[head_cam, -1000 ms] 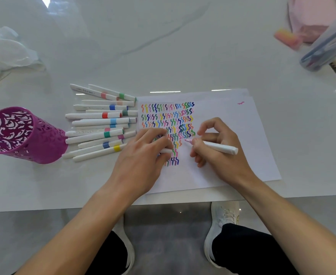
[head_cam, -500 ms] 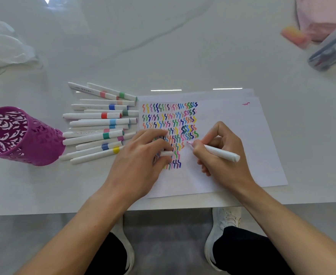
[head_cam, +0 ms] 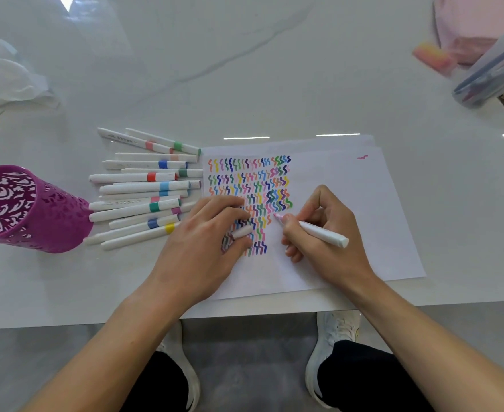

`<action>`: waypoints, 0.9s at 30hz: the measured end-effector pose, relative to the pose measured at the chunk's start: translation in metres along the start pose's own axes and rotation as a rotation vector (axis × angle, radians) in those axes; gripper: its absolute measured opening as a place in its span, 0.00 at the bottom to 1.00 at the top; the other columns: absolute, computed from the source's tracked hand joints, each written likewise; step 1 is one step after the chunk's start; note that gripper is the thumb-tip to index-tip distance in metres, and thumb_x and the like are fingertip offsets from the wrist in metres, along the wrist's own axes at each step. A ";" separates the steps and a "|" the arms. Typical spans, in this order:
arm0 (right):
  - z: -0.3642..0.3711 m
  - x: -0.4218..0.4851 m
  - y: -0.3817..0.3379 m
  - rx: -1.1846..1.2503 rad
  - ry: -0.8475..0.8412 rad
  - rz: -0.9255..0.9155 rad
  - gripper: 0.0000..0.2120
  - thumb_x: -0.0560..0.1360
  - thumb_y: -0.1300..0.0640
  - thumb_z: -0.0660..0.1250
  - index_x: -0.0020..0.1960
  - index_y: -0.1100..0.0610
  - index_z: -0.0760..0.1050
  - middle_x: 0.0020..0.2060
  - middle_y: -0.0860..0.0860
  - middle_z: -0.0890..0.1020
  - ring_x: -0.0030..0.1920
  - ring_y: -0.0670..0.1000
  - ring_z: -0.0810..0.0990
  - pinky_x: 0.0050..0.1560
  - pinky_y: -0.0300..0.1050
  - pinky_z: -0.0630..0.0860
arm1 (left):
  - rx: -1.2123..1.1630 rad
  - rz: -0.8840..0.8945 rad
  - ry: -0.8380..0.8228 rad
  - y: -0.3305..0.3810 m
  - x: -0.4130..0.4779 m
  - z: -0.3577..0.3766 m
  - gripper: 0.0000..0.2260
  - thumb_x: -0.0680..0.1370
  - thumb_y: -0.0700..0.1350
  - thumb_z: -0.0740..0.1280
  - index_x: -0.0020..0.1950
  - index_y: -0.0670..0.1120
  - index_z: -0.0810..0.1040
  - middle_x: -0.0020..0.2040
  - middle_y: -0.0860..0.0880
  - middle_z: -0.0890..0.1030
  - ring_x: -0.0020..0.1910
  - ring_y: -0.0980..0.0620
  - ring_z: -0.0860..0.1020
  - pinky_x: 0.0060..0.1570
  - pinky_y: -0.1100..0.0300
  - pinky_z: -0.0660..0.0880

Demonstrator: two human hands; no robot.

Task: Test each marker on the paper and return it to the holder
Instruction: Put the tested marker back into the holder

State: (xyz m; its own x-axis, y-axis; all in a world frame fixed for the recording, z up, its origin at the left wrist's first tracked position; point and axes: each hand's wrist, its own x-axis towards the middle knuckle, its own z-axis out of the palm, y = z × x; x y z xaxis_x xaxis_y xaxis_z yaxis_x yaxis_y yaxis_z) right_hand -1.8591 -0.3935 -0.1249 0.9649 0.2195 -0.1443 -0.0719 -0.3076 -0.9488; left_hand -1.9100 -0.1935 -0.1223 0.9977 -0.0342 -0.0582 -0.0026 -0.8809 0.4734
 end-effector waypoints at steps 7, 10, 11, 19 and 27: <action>0.000 0.001 0.000 -0.008 -0.009 -0.003 0.12 0.78 0.59 0.72 0.43 0.58 0.69 0.32 0.55 0.84 0.28 0.56 0.84 0.30 0.51 0.81 | 0.001 0.024 -0.012 -0.001 0.001 0.001 0.23 0.73 0.63 0.67 0.64 0.53 0.78 0.67 0.57 0.74 0.68 0.57 0.68 0.65 0.60 0.68; 0.000 0.001 0.000 -0.028 -0.021 -0.002 0.12 0.79 0.58 0.72 0.44 0.60 0.70 0.32 0.55 0.85 0.29 0.56 0.84 0.31 0.52 0.83 | -0.002 0.015 -0.011 -0.001 0.001 0.000 0.23 0.73 0.61 0.70 0.64 0.53 0.78 0.67 0.57 0.74 0.68 0.57 0.69 0.65 0.59 0.68; 0.000 0.001 0.000 -0.033 -0.023 0.001 0.12 0.79 0.58 0.72 0.44 0.60 0.70 0.32 0.55 0.85 0.29 0.56 0.84 0.31 0.53 0.83 | -0.001 0.015 -0.009 -0.001 0.001 0.000 0.23 0.73 0.61 0.70 0.64 0.53 0.78 0.67 0.57 0.74 0.68 0.57 0.68 0.65 0.60 0.68; 0.000 0.002 0.000 -0.062 -0.036 0.008 0.12 0.78 0.59 0.72 0.43 0.61 0.71 0.32 0.55 0.84 0.28 0.53 0.84 0.30 0.47 0.81 | 0.004 0.002 -0.008 0.001 0.002 0.000 0.23 0.73 0.60 0.71 0.65 0.53 0.77 0.68 0.57 0.73 0.69 0.57 0.68 0.66 0.59 0.68; 0.001 0.001 0.001 -0.091 0.015 0.029 0.12 0.75 0.61 0.74 0.41 0.60 0.70 0.31 0.57 0.83 0.27 0.51 0.83 0.26 0.41 0.76 | 0.018 -0.009 -0.009 0.001 0.002 0.000 0.24 0.73 0.61 0.71 0.66 0.55 0.76 0.69 0.58 0.72 0.69 0.59 0.67 0.65 0.62 0.65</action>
State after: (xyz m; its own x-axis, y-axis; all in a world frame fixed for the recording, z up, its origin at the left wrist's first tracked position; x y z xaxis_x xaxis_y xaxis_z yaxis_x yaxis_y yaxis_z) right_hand -1.8581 -0.3921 -0.1259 0.9666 0.1953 -0.1661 -0.0772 -0.3963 -0.9149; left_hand -1.9078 -0.1941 -0.1218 0.9971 -0.0306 -0.0699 0.0047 -0.8895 0.4569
